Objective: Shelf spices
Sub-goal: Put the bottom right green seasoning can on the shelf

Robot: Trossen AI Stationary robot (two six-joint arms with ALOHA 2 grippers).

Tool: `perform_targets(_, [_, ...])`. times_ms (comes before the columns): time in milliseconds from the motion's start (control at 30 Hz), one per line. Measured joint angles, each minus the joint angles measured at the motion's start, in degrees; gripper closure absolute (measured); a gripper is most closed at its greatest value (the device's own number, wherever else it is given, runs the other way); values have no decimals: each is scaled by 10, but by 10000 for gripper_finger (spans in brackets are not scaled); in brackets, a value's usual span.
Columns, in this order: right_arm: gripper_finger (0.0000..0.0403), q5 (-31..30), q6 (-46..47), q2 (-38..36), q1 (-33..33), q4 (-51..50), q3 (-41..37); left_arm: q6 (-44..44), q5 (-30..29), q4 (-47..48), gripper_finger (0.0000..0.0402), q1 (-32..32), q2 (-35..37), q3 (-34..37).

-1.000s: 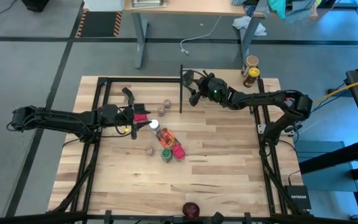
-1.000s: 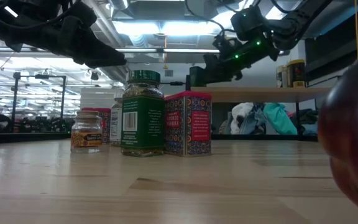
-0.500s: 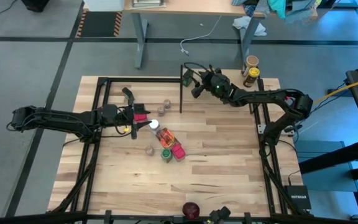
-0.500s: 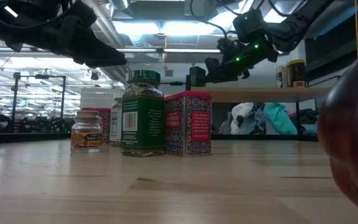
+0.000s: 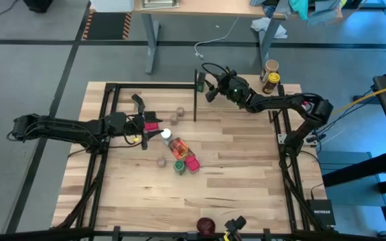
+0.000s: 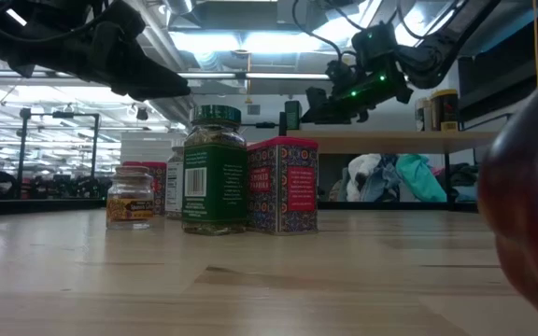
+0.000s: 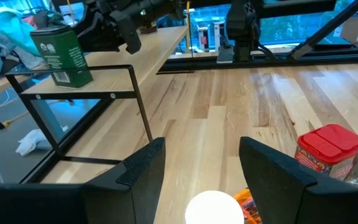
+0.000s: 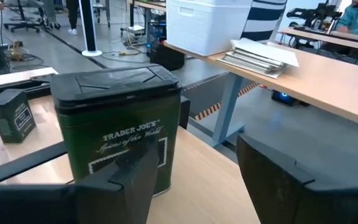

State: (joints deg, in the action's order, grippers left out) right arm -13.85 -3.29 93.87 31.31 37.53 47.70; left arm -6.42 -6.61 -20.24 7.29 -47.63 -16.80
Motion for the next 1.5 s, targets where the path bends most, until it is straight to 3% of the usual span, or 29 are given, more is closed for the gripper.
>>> perform_targets(467, [182, -1, -16, 3, -5, 16, 0, 0, 0, 0, 202, 0, 0, 0])
perform_targets(800, [182, -5, -18, -59, -83, -127, 0, 4, 0, 3, 202, 0, 0, 0])
perform_targets(1133, [182, -52, -50, -13, -98, -64, 0, 0, 0, -2, 202, 0, 0, 0])
perform_targets(1500, [182, -30, -50, 16, -55, -1, 0, -1, 0, -1, 202, 0, 0, 0])
